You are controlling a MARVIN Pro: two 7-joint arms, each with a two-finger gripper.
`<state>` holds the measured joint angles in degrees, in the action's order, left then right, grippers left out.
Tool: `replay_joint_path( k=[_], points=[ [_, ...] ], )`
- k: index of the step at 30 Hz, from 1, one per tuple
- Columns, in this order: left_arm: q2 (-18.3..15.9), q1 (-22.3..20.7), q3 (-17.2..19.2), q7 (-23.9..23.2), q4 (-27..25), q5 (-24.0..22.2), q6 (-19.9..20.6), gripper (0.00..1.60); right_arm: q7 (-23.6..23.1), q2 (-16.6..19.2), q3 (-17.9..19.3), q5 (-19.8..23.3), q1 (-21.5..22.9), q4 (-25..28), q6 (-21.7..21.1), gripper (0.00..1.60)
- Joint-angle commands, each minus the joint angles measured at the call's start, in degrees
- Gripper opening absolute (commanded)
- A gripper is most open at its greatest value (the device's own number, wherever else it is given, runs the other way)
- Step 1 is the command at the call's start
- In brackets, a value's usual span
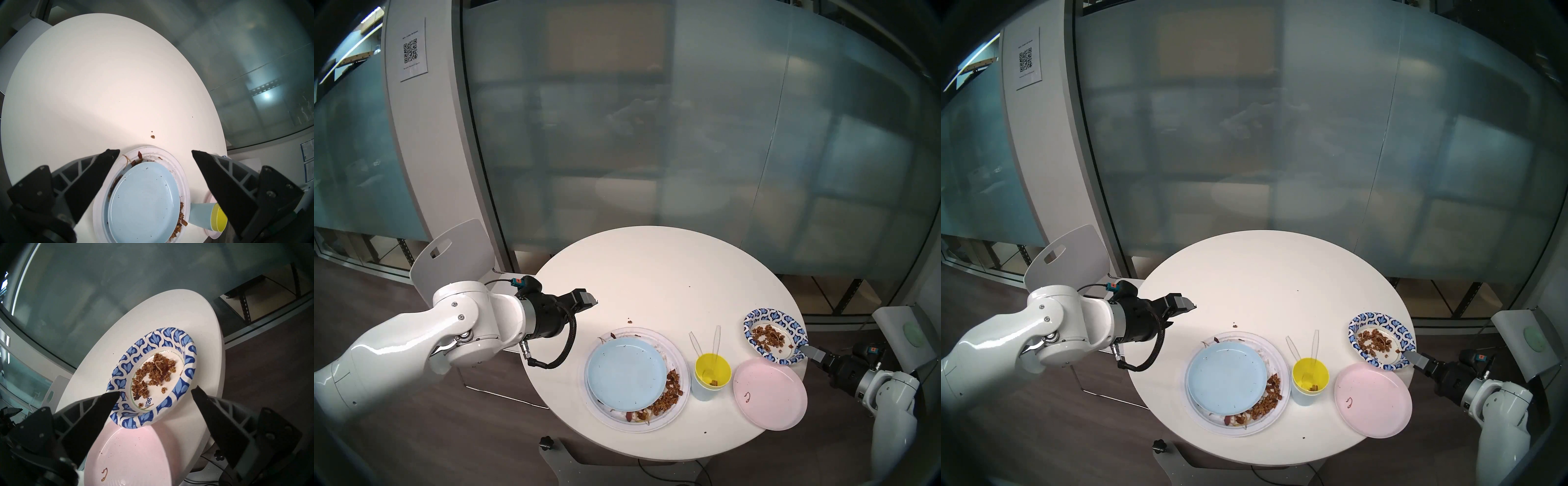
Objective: Stack the plates into one stack
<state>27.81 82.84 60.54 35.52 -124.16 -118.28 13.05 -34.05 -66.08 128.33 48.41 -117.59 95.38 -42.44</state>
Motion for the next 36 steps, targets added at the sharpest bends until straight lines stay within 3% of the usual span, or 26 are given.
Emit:
replay_joint_path(
  k=[1,33,36],
  points=[
    [-0.16,-0.52,0.52,-0.12,-0.67,0.05,0.00,1.60,0.07,2.38,-0.66,-0.78,2.18,-1.31,0.50,1.60],
    [-0.37,-0.76,0.20,-0.21,-0.68,-0.07,-0.18,1.60,0.09,6.28,-7.00,-4.70,8.74,-8.73,1.06,1.60],
    [-0.39,-0.79,0.16,-0.22,-0.68,-0.08,-0.20,1.60,0.63,7.35,-8.30,-6.42,8.98,-9.02,1.15,1.43]
  ],
)
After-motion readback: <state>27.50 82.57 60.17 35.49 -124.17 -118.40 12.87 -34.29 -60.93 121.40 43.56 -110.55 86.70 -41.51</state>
